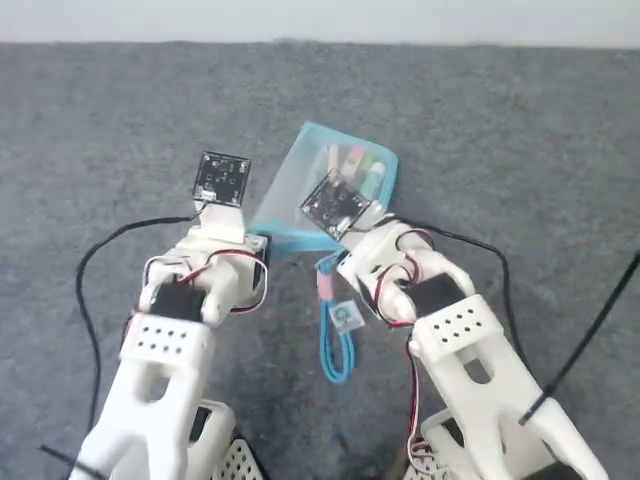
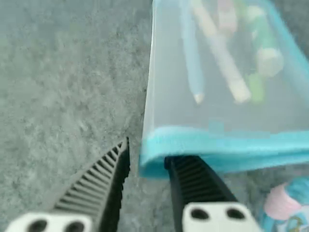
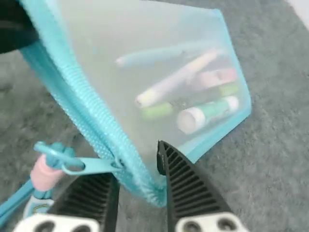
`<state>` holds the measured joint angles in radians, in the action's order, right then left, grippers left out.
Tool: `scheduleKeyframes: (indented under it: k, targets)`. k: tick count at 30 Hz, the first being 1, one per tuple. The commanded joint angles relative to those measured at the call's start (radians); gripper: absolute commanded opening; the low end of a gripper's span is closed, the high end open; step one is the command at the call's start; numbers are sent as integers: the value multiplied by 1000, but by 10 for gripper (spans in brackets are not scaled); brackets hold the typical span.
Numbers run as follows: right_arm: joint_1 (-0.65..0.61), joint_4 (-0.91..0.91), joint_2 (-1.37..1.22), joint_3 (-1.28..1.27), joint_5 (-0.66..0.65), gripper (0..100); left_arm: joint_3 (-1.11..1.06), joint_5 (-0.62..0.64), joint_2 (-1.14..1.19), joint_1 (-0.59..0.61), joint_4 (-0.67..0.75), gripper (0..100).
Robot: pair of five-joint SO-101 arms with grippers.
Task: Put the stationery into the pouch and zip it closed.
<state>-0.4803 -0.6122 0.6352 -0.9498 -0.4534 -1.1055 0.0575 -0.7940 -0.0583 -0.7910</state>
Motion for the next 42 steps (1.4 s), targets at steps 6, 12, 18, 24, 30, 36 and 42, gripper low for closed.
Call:
scheduleKeyframes:
  k: [6,12,18,24,30,36,42]
  targets:
    - [44,22,-94,91,89,6,-142,-40,-486,3,-43,126]
    - [44,-5,-177,161,163,6,-186,-92,-635,-107,-157,126]
    - [42,-236,-176,295,222,6,-225,-126,-551,-269,-106,128]
    - [35,-275,-176,310,227,6,-220,-123,-347,-330,3,203]
    - [35,-269,-176,265,226,6,-220,-123,-301,-325,48,221]
    - [35,-269,-176,245,227,6,-262,-87,-377,-325,51,221]
    - [33,-271,-176,245,227,6,-298,-75,-476,-325,46,221]
